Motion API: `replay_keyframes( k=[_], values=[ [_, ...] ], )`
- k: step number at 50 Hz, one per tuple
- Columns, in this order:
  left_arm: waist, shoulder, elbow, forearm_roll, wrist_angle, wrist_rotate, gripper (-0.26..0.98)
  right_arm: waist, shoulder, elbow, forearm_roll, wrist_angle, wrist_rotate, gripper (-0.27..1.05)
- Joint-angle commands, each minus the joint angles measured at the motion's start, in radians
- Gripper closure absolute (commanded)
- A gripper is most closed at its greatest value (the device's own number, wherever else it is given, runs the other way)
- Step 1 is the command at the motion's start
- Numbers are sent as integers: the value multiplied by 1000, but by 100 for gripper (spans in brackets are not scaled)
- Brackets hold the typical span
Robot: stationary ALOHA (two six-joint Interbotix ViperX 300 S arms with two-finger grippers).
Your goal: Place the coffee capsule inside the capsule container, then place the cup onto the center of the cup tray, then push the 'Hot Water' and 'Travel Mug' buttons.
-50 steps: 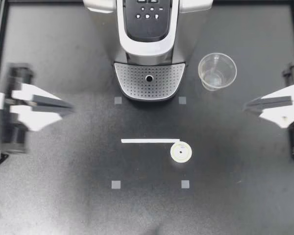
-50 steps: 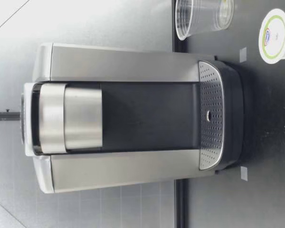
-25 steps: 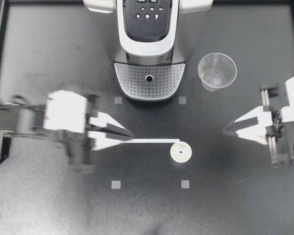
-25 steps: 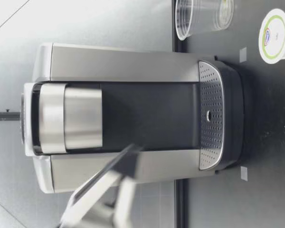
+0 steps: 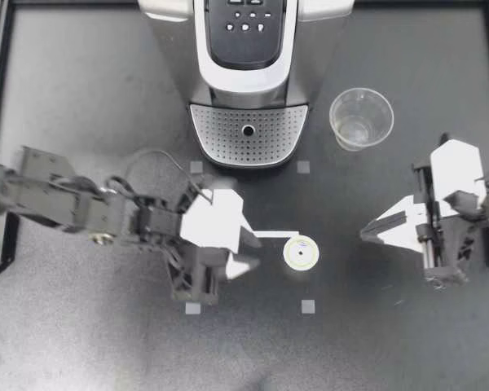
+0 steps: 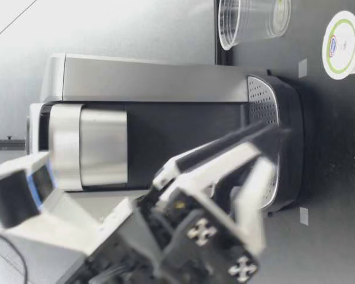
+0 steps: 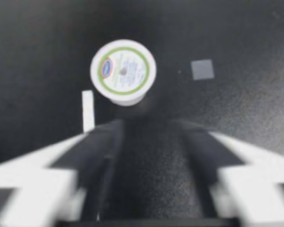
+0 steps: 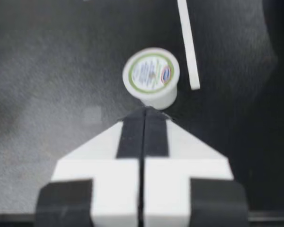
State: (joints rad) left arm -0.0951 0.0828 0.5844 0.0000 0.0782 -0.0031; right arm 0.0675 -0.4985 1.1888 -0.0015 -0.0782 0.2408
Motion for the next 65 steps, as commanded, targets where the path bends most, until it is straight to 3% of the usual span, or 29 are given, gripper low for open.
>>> replay_keyframes(
  k=[1, 4, 23, 35, 65],
  values=[
    [0, 0, -31, 0, -9, -5, 2, 8, 29, -20, -2, -20, -2, 78],
    [0, 20, -37, 0, -21, -6, -4, 8, 55, -25, -5, -28, -5, 78],
    [6, 109, -26, 0, -201, -5, -3, 9, 195, -48, -89, -133, -8, 78],
    [17, 146, -34, 0, -224, -3, -3, 9, 273, -92, -160, -153, -8, 78],
    [41, 206, -61, 0, -276, -2, -3, 9, 368, -144, -167, -155, -21, 78]
  ],
)
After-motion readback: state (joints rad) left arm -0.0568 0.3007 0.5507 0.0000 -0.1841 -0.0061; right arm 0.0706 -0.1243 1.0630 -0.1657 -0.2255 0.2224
